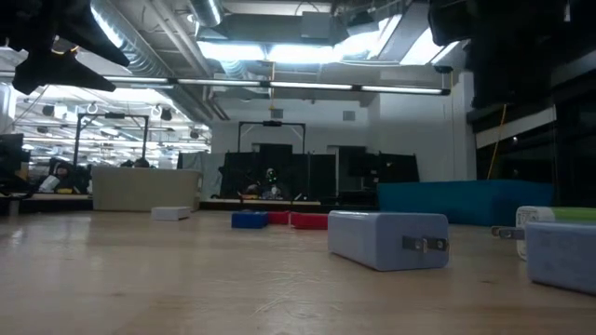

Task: Pick & Place Office items
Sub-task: Put the green charger adapter into the blue bin

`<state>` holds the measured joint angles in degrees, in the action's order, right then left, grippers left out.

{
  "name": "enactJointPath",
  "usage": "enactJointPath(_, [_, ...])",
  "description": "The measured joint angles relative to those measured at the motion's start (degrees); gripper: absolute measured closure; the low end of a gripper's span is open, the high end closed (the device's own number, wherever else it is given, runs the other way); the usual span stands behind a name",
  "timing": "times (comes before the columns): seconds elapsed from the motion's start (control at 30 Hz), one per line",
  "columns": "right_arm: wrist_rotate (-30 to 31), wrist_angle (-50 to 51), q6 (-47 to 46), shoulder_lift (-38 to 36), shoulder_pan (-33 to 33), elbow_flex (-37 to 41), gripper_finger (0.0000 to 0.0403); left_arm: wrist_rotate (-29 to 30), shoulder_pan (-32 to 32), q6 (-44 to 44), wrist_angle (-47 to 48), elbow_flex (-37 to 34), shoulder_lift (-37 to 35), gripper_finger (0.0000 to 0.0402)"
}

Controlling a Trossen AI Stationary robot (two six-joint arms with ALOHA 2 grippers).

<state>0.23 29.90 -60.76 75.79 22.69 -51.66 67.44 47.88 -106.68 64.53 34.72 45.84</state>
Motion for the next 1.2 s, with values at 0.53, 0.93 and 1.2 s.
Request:
enactJointPath(0.53, [-5.62,-4.37,-0.12,14.42,8.34,0.0,0.0188,-1.5,0.02,1.47,-0.02,0.0,-0.01,0.0167])
enactJointPath(0.93, [-7.25,-7.29,1.67,17.96,8.14,0.02,0.0188,-1.53,0.02,2.48,-0.02,0.0,0.0,0.0167])
enactJointPath(1.2, [-7.55,-9.26,1.63,20.19,8.12,0.02,0.0188,-1.53,0.02,2.5,-0.02,0.0,-0.01,0.0167])
